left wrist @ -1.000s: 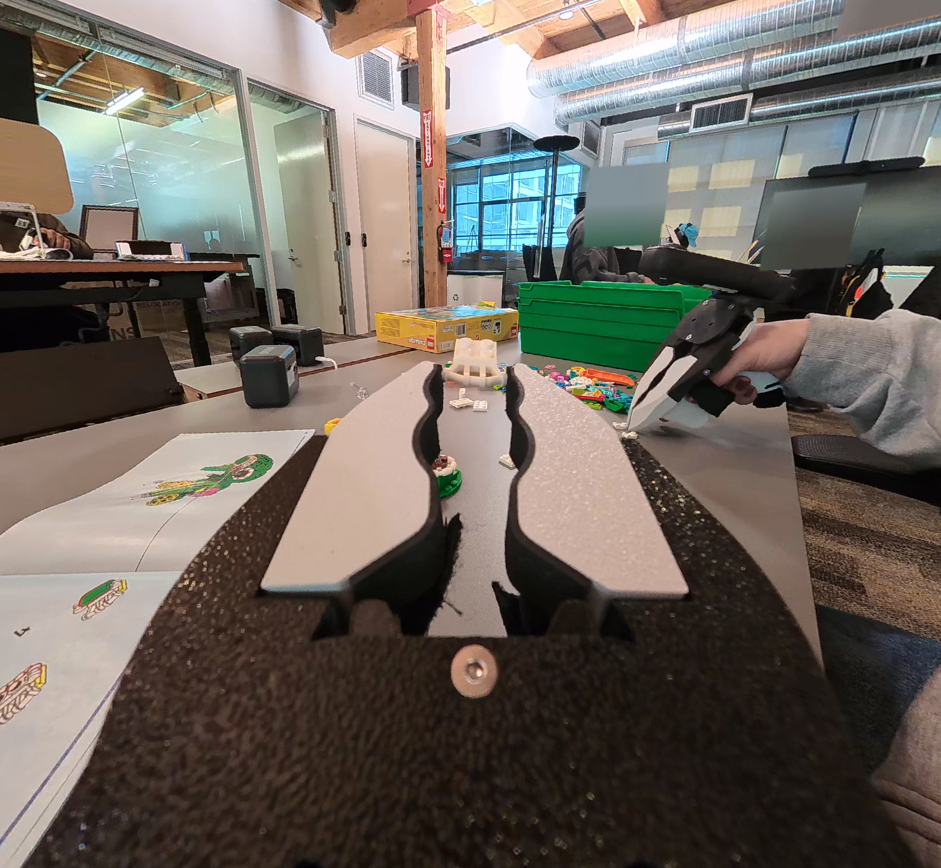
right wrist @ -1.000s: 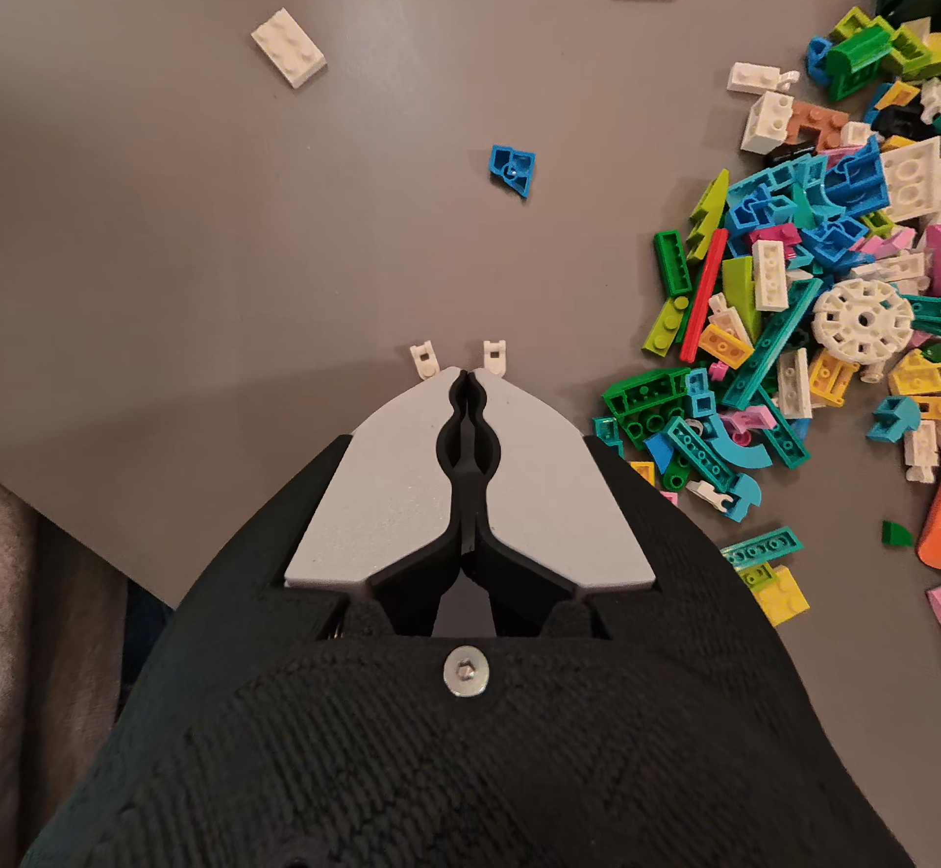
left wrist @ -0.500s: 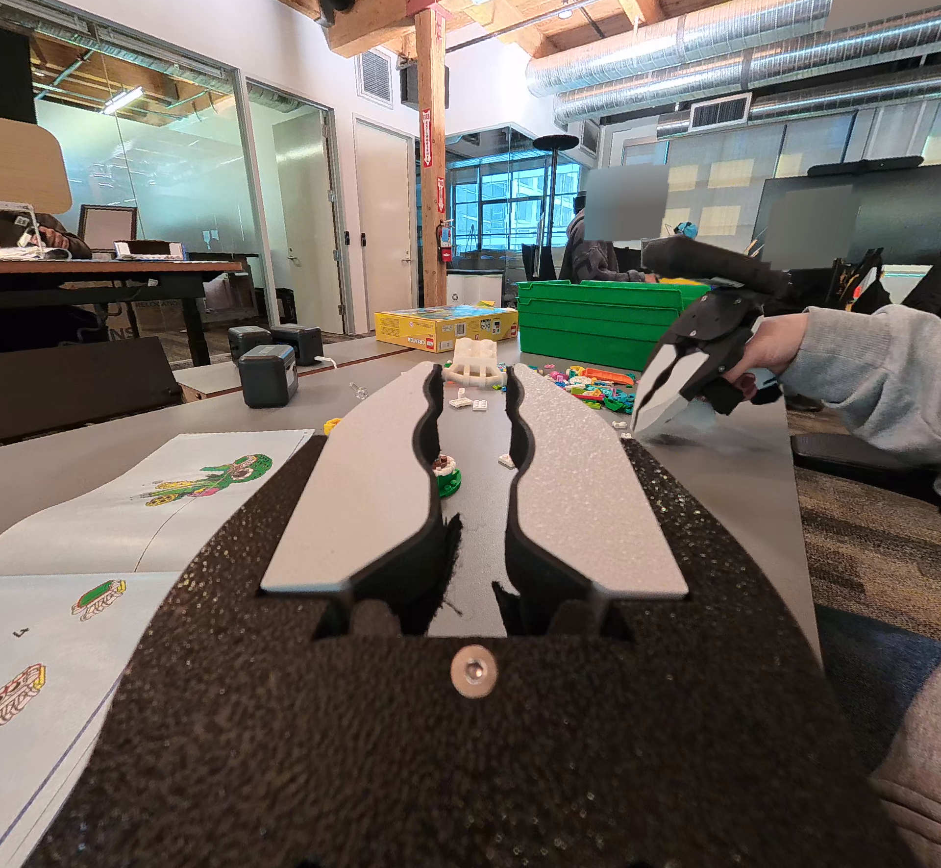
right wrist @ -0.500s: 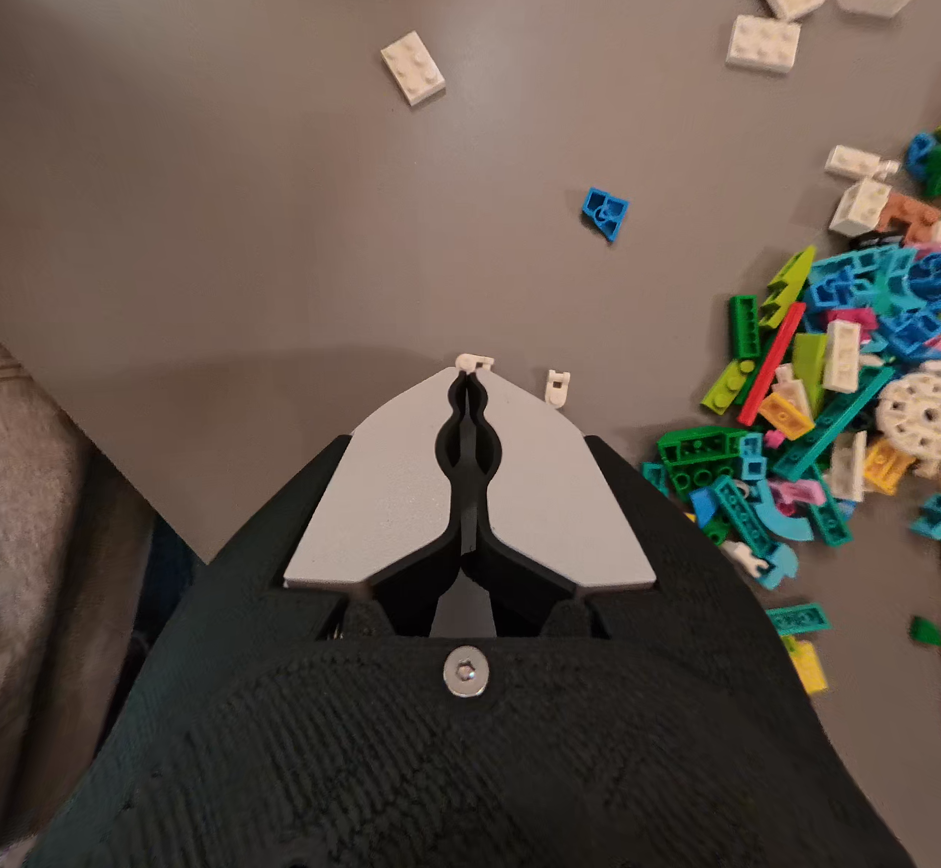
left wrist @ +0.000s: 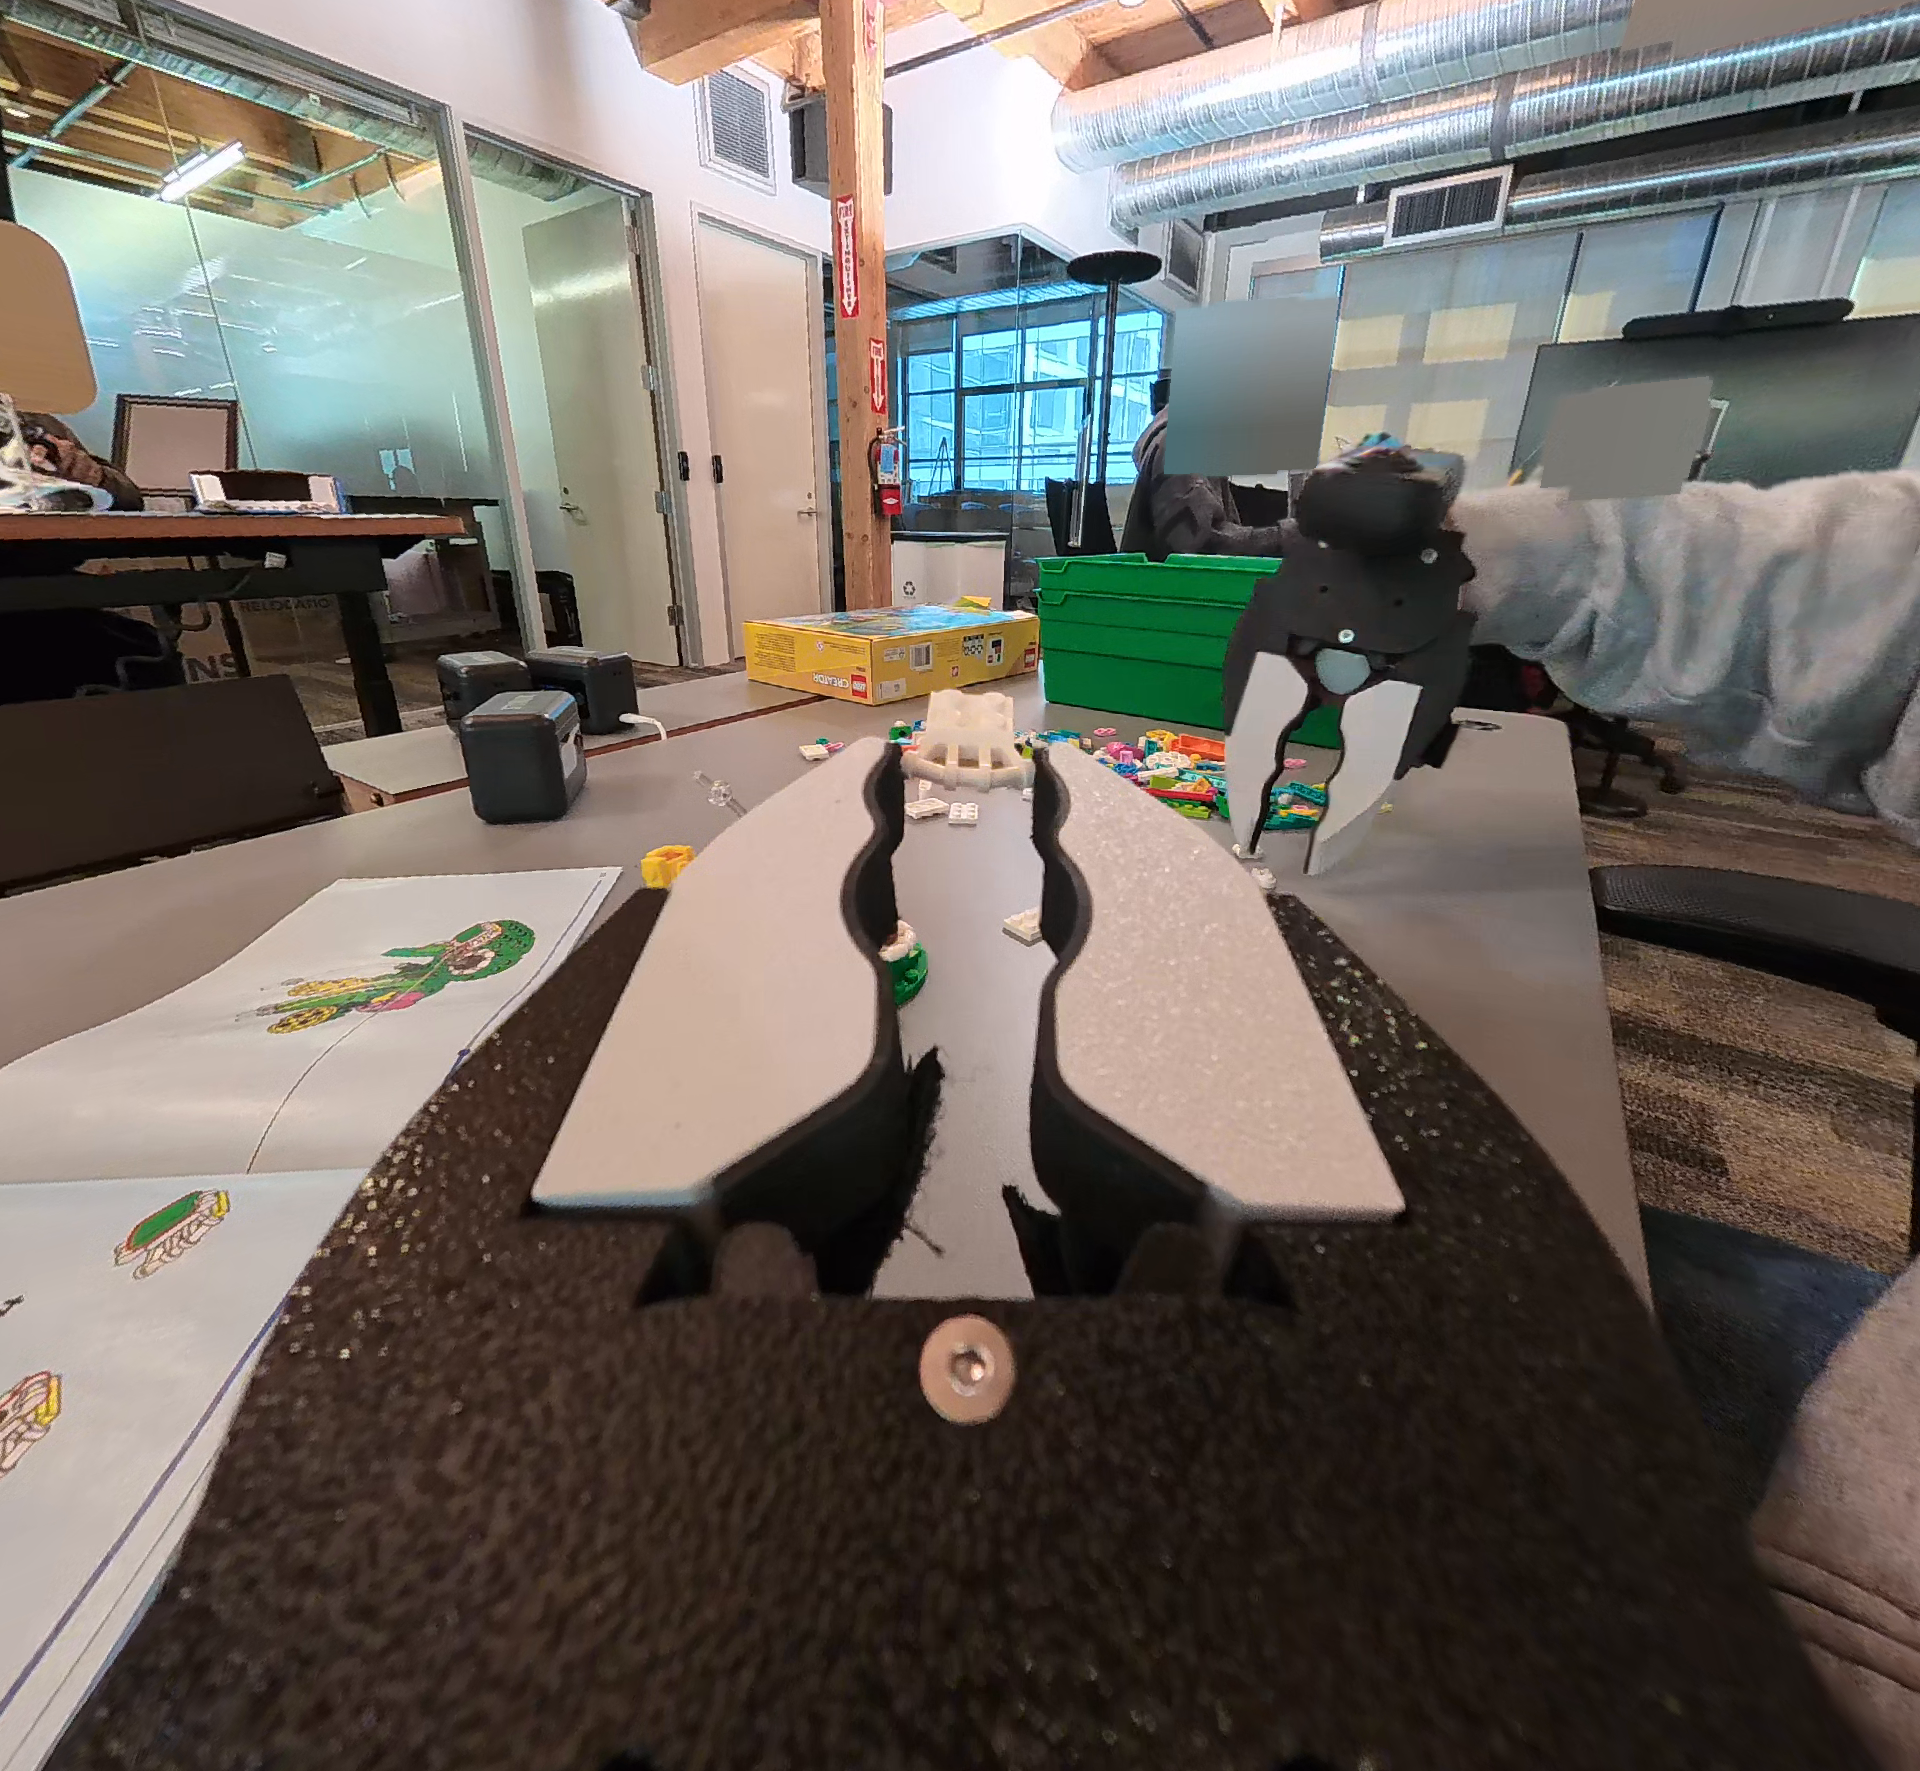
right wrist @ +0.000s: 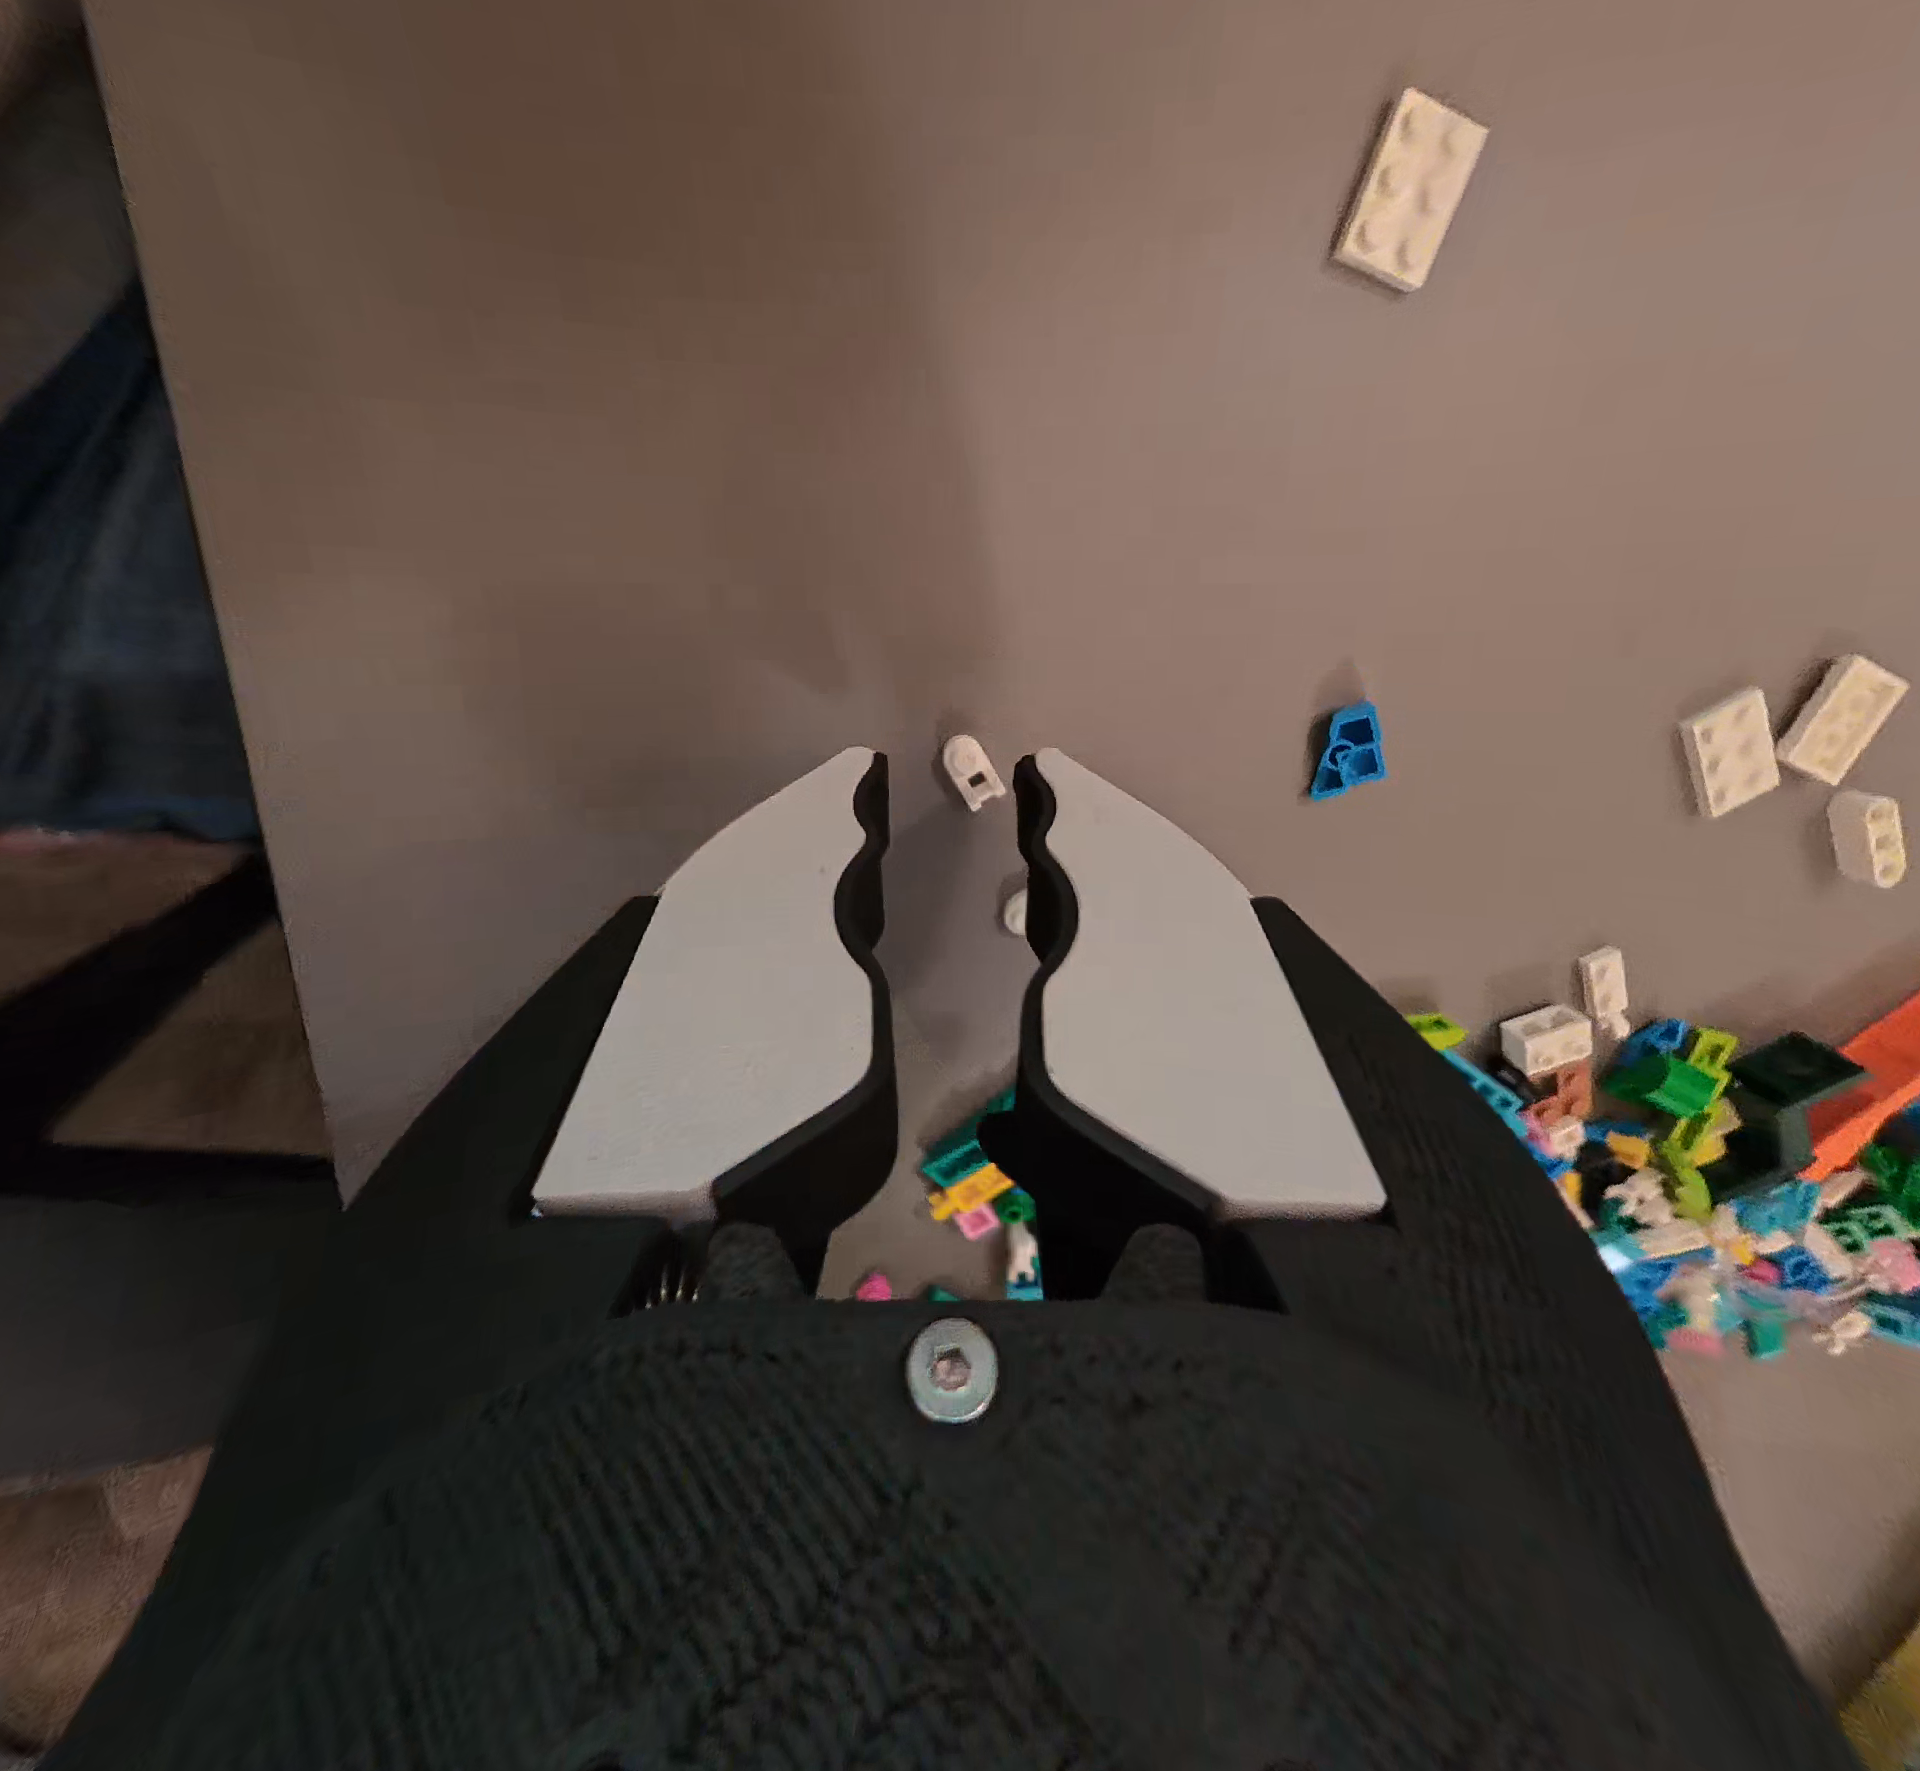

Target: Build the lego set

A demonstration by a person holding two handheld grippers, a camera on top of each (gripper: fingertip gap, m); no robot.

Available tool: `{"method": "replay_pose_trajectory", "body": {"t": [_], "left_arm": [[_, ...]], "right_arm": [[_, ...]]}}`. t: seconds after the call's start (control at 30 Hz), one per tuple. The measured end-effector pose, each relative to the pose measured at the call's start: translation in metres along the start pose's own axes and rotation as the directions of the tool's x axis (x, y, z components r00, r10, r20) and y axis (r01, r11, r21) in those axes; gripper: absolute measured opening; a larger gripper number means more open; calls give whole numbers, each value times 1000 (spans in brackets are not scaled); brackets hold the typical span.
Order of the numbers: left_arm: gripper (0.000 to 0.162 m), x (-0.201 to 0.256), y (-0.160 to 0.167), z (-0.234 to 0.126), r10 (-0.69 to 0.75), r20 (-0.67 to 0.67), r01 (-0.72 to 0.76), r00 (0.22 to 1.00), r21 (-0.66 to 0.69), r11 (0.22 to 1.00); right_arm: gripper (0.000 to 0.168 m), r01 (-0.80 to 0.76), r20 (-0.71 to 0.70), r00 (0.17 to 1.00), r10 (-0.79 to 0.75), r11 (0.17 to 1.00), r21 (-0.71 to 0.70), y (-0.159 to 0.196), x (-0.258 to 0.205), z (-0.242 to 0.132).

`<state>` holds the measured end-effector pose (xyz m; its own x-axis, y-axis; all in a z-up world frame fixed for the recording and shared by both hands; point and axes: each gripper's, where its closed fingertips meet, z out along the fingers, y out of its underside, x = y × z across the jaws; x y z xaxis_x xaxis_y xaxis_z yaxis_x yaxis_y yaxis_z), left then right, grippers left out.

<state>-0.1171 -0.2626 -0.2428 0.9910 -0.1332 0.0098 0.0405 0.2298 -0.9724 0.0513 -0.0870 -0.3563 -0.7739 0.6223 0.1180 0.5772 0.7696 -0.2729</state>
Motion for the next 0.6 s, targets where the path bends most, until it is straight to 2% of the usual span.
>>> {"method": "replay_pose_trajectory", "body": {"t": [0.03,0.27,0.6], "left_arm": [[23,0,0,0,1,-1,-1,1000,-1,1000],[23,1,-1,0,2,-5,-1,1000,7,1000],[23,0,-1,0,-7,-8,7,1000,11,1000]], "right_arm": [[21,25,15,1000,-24,999,-21,0,1,1],[11,104,97,991,-93,988,-115,4,4,4],[14,127,108,988,-109,976,-176,11,3,9]]}}
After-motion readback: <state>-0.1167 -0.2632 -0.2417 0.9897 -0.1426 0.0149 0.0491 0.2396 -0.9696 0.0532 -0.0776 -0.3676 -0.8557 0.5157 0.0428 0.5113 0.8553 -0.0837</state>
